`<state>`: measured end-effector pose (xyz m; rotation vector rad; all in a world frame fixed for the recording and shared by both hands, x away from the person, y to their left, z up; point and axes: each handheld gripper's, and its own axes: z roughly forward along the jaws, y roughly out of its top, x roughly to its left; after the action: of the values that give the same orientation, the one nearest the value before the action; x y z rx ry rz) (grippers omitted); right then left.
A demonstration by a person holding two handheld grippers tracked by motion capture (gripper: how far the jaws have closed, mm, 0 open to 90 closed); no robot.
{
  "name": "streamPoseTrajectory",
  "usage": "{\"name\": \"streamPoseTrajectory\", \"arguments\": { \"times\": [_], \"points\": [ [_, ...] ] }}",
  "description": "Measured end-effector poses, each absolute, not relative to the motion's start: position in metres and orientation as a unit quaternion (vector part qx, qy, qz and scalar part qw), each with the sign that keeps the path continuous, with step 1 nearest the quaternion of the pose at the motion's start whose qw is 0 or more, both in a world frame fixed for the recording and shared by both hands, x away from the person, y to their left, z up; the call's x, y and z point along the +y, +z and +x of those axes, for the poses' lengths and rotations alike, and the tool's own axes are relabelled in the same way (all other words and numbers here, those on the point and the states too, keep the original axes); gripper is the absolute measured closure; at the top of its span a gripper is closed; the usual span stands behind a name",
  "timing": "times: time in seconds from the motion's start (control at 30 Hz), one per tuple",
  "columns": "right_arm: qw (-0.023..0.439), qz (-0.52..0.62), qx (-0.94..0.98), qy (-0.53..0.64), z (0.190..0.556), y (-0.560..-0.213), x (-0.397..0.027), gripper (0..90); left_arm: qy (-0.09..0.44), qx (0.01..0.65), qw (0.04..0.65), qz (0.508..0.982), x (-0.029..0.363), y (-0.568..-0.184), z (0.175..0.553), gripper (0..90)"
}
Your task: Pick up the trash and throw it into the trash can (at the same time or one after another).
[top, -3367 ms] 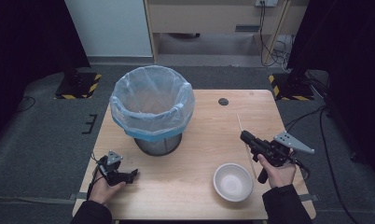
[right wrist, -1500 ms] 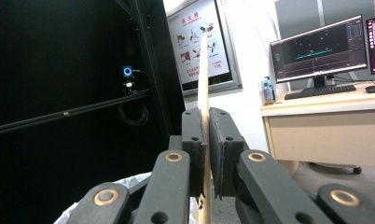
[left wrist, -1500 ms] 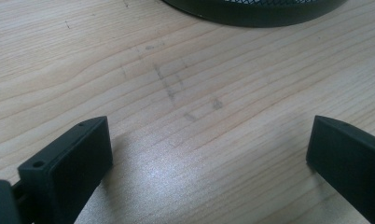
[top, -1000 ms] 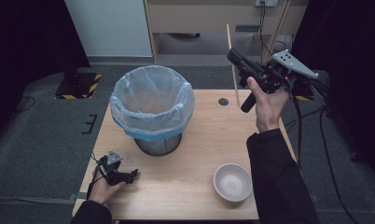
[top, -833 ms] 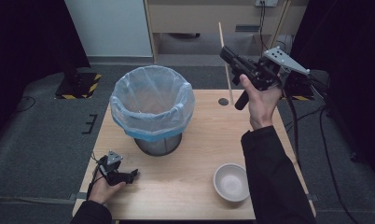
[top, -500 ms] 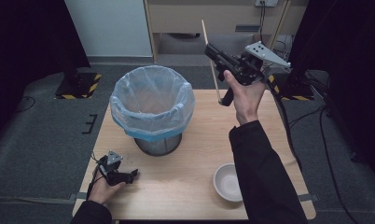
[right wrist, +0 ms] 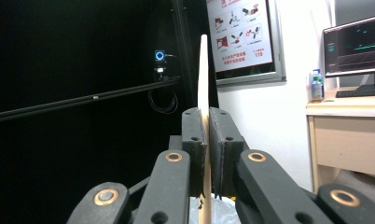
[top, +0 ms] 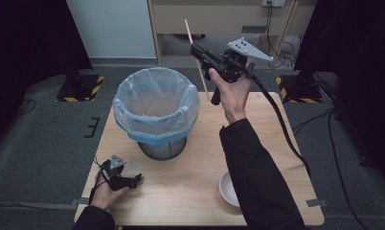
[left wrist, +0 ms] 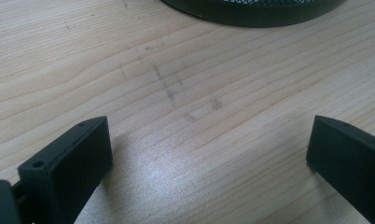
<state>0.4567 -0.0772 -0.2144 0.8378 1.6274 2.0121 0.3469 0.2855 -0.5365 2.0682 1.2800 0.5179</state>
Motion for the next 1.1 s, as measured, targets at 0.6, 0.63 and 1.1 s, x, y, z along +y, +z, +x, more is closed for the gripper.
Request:
{"name": "streamPoseTrajectory", "arguments": {
  "times": [0.6,0.63,1.1],
  "points": [
    [0.186,0.303,0.587,0.727,0.479,-0.228,-0.033,85.8,0.197,0.486,0.322,0.788,0.286,-0.537,0.347,0.0],
    [0.181,0.304,0.586,0.729,0.480,-0.229,-0.031,85.8,0.197,0.486,0.322,0.788,0.286,-0.537,0.347,0.0],
    [0.178,0.310,0.587,0.726,0.496,-0.249,-0.010,85.7,0.196,0.486,0.322,0.789,0.286,-0.536,0.347,0.0]
  ]
}}
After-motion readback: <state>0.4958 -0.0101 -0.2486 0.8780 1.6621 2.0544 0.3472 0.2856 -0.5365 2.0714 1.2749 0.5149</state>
